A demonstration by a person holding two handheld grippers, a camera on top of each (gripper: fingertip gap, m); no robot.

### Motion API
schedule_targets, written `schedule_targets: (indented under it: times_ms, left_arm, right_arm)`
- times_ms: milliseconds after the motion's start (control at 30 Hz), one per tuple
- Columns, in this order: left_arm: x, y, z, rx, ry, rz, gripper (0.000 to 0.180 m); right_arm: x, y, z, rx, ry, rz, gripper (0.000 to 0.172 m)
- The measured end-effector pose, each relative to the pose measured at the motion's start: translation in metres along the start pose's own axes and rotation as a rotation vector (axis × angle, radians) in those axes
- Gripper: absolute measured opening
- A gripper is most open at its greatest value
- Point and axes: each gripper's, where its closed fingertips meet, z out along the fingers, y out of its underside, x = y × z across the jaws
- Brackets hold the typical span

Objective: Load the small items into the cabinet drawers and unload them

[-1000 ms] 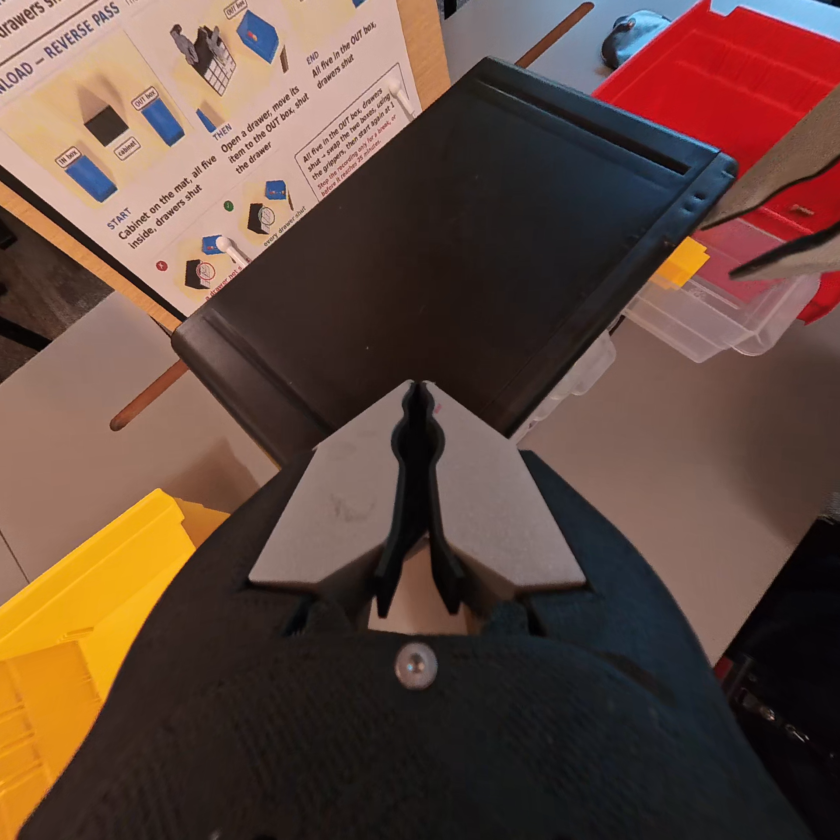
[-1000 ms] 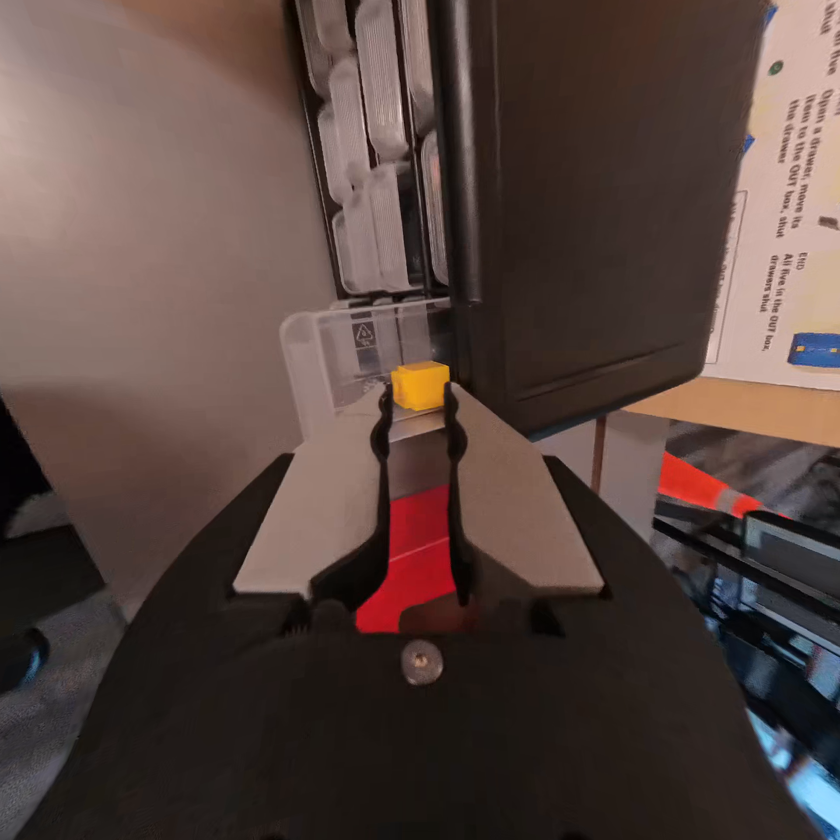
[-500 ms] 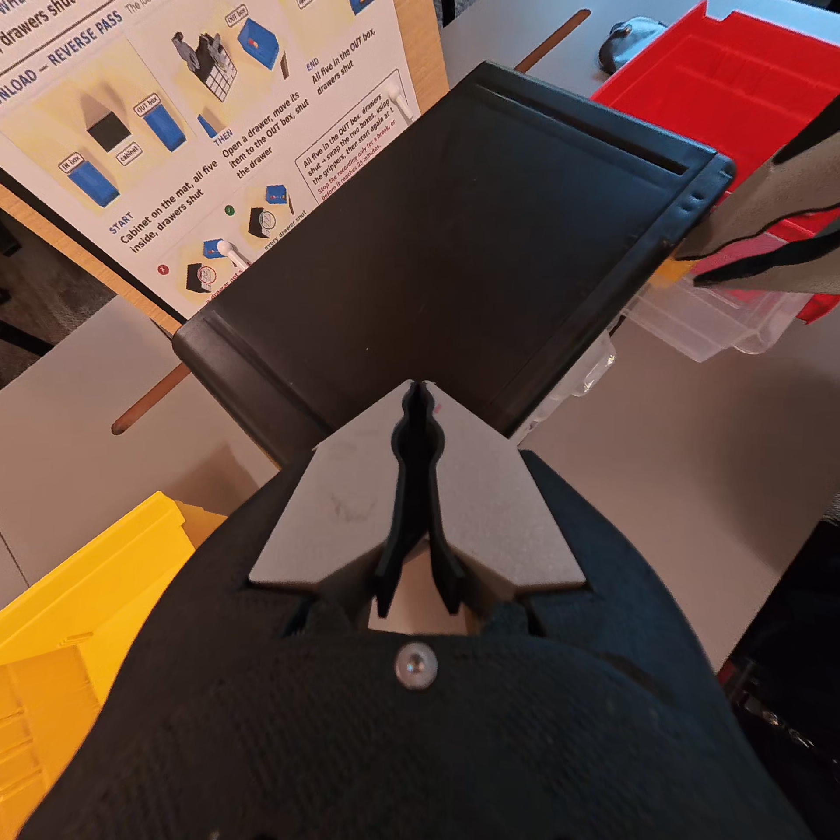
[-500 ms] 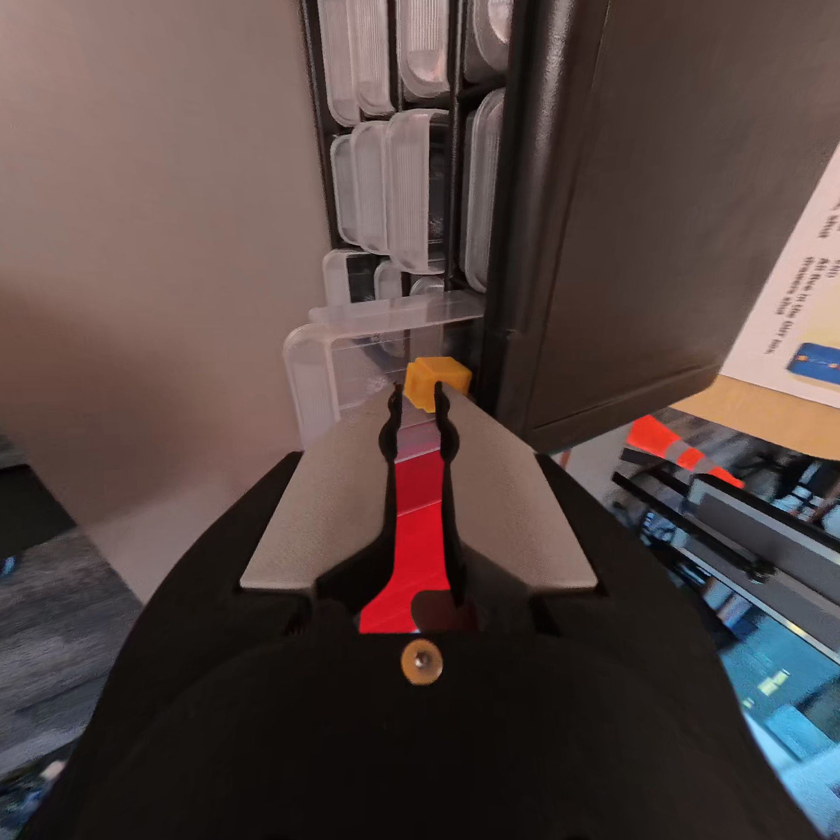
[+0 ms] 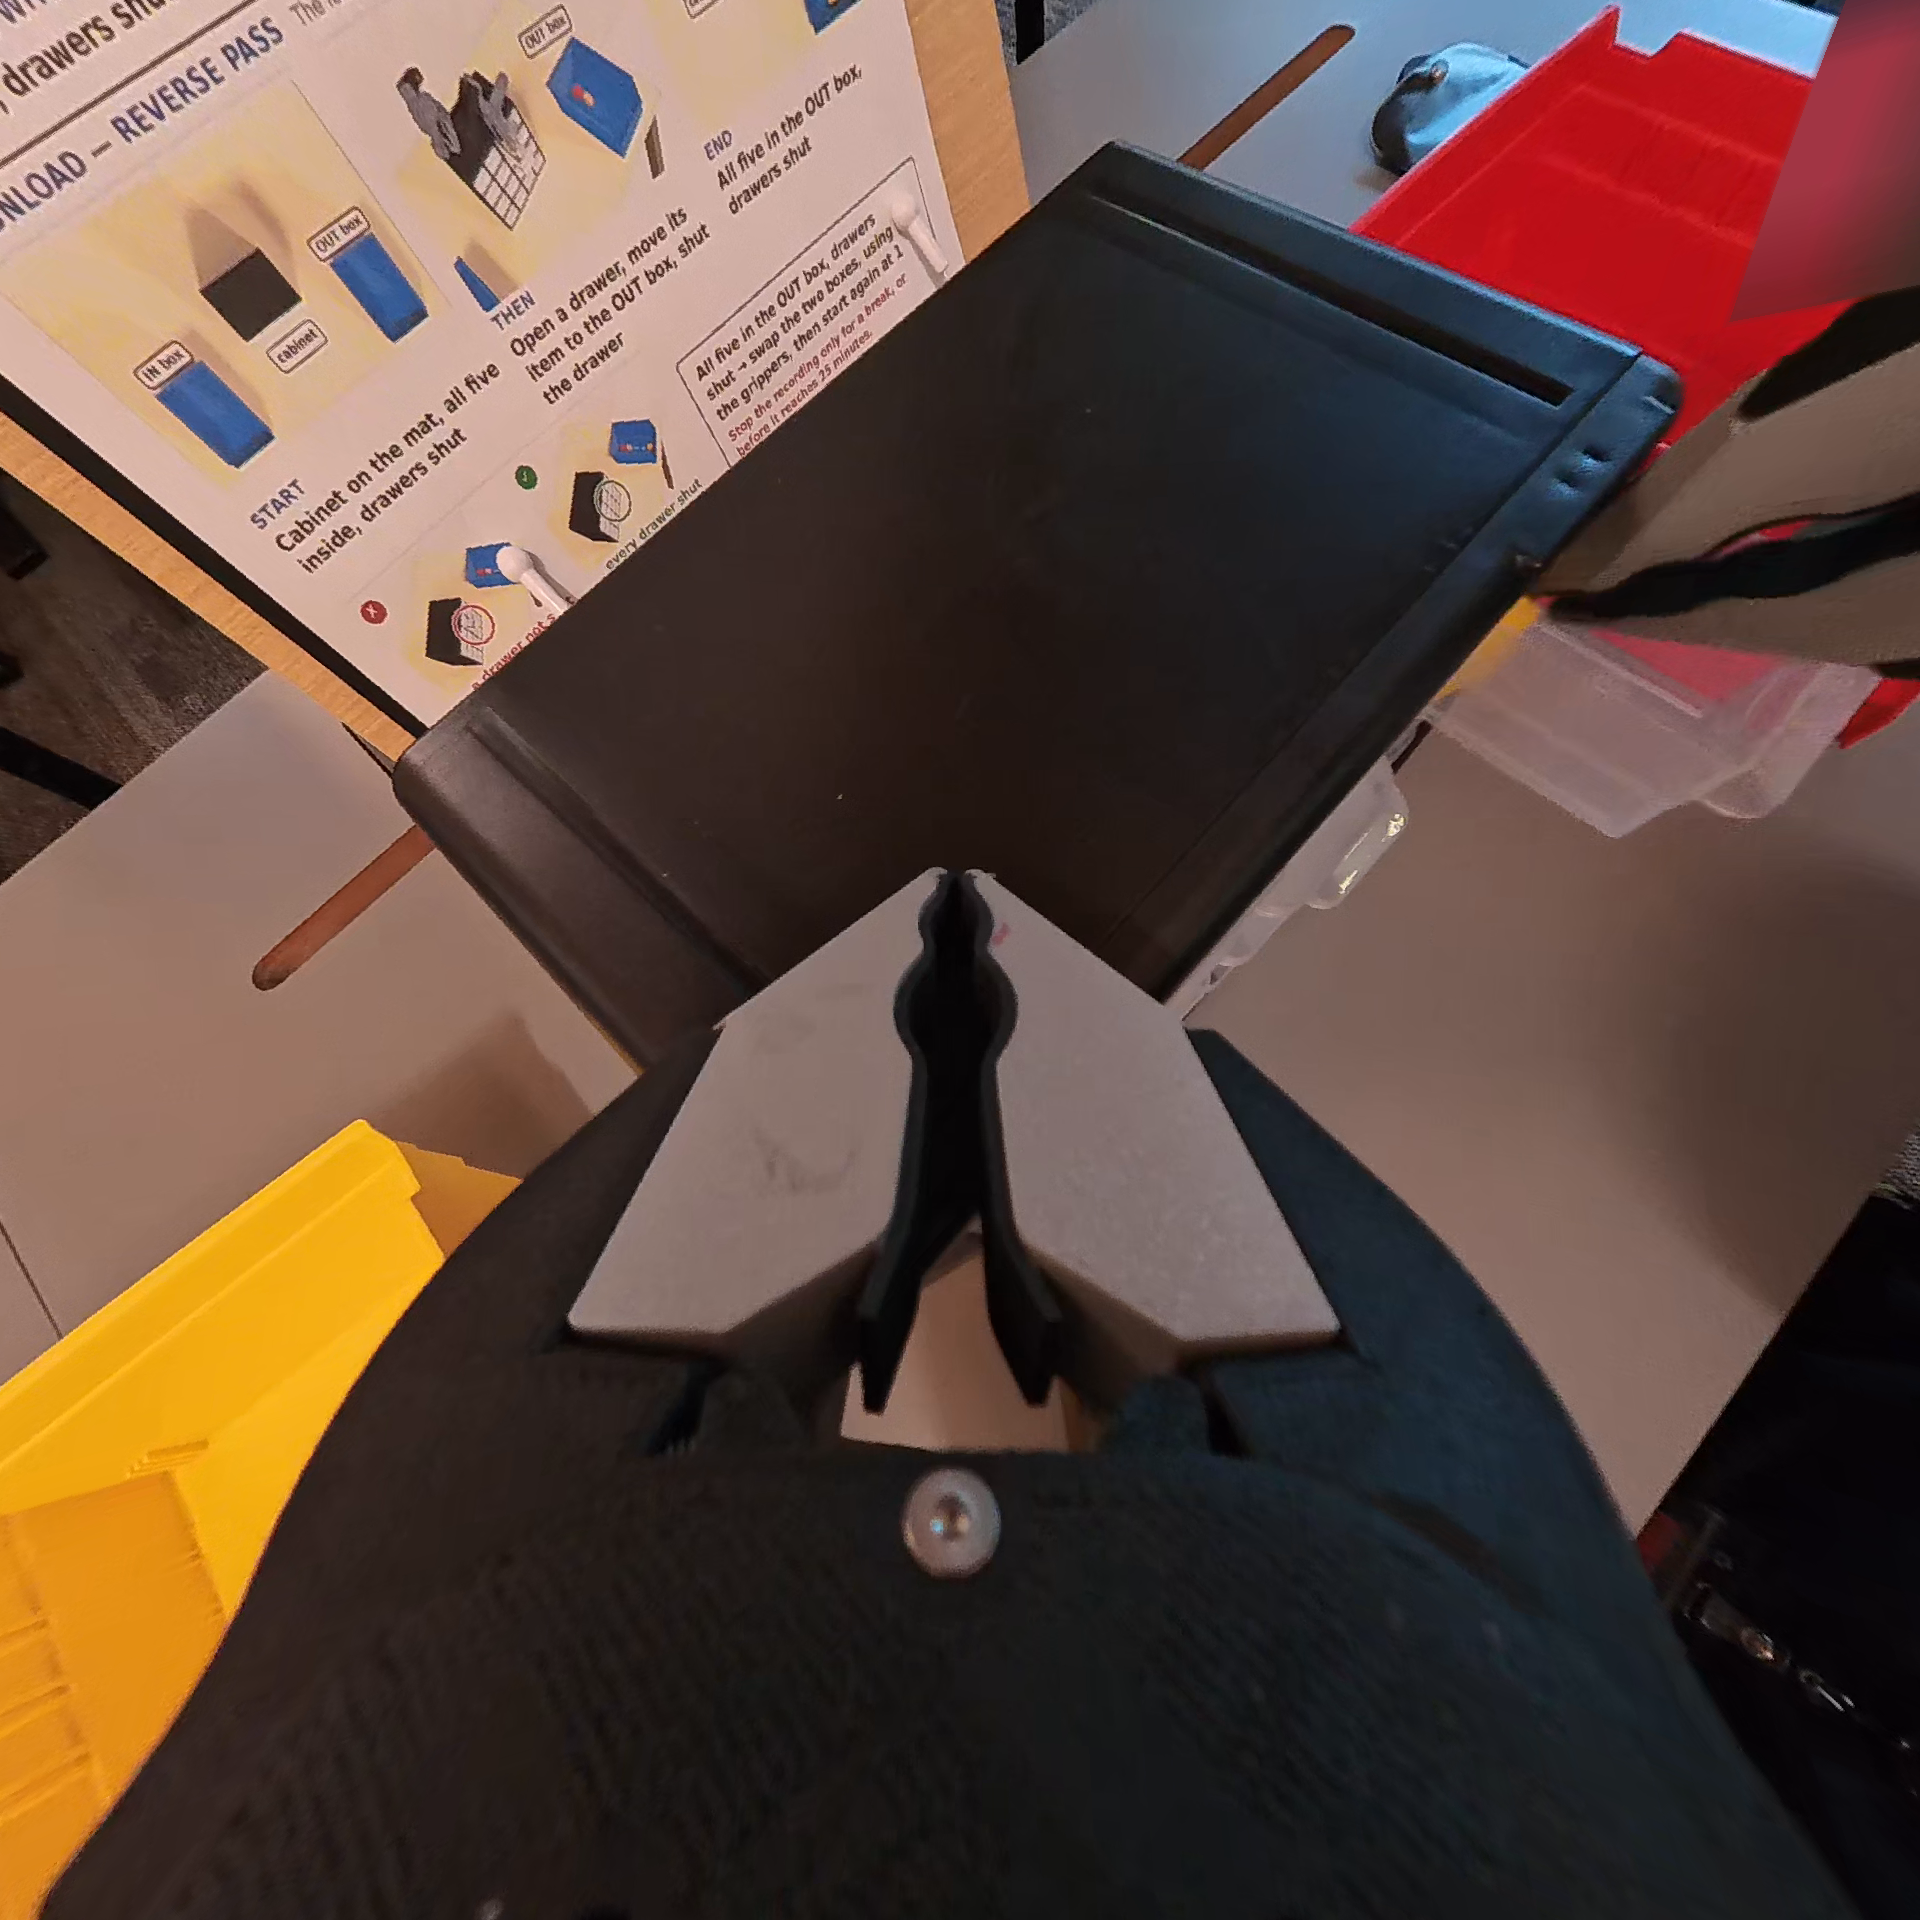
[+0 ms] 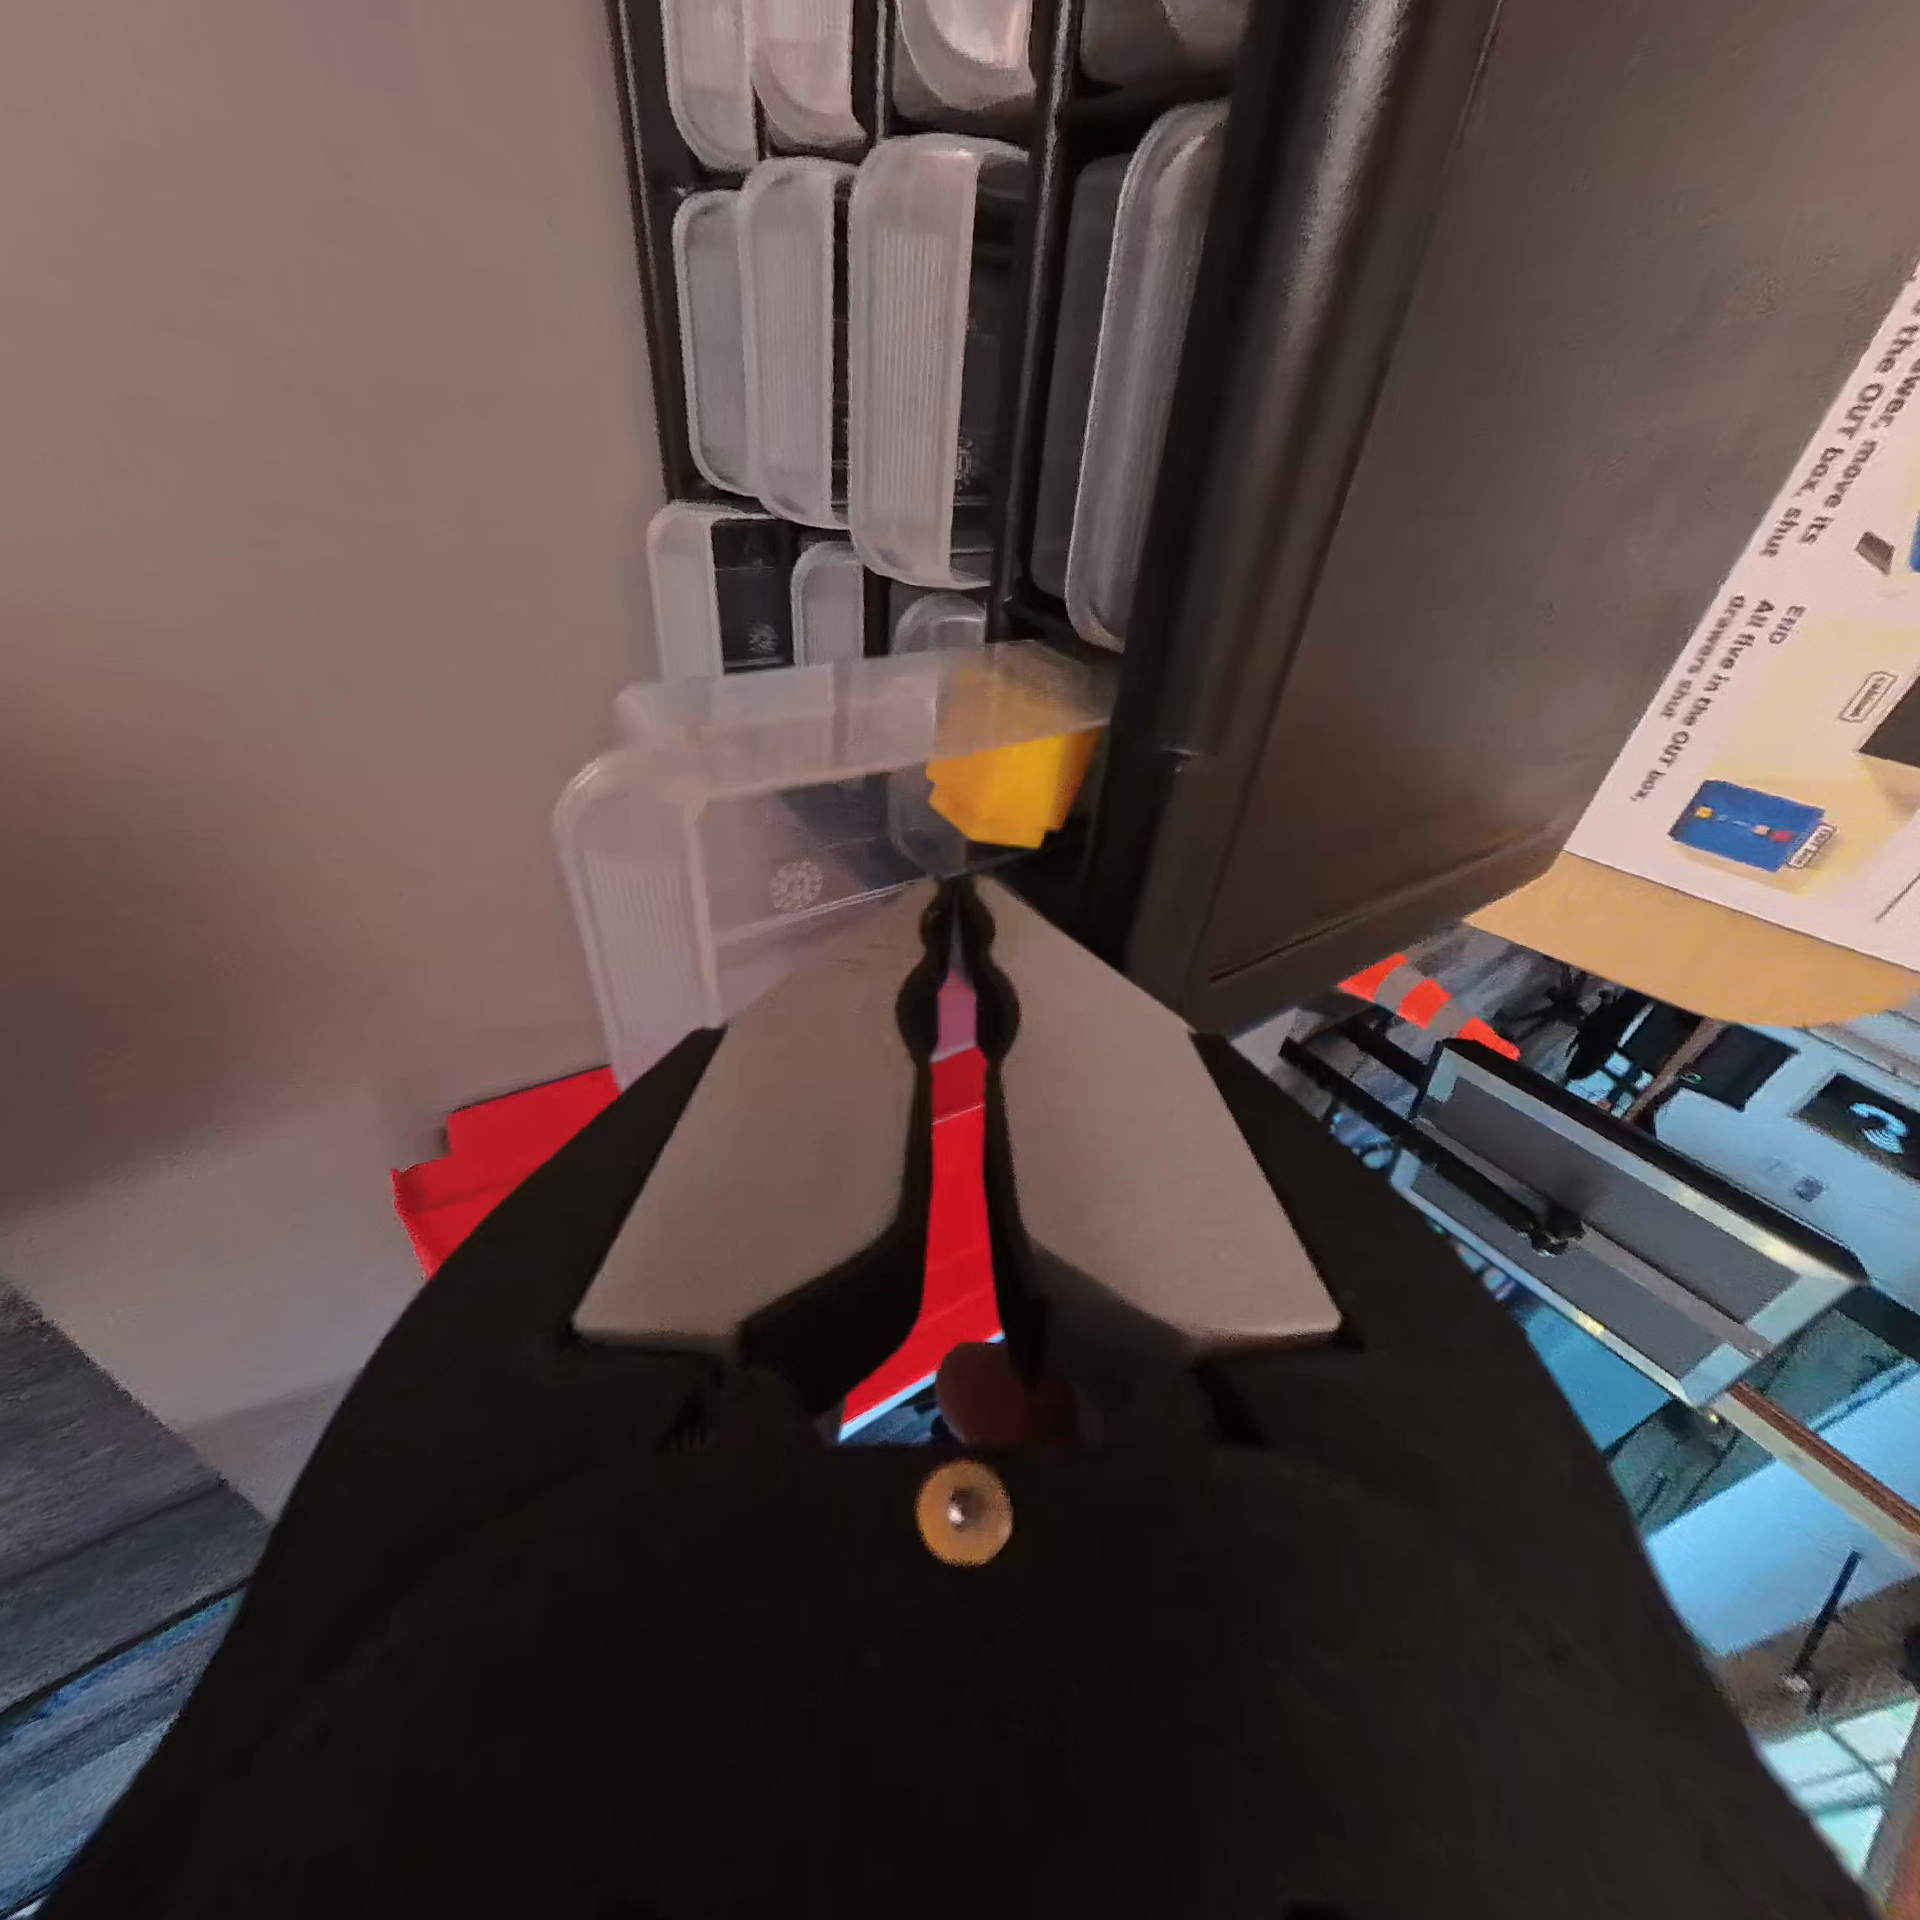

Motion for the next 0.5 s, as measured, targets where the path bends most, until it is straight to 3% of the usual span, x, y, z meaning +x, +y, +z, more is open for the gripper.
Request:
schedule_targets:
  times_ms: [33, 500]
  left_arm:
    - [0.0, 0.0, 0.0, -0.001, -0.003, 0.002, 0.0]
    - [0.0, 0.0, 0.0, 0.003, 0.008, -0.004, 0.0]
  right_arm:
    - [0.0, 0.0, 0.002, 0.0, 0.002, 0.0, 0.0]
    - [-0.002, 0.002, -0.012, 0.22, -0.008, 0.148, 0.015]
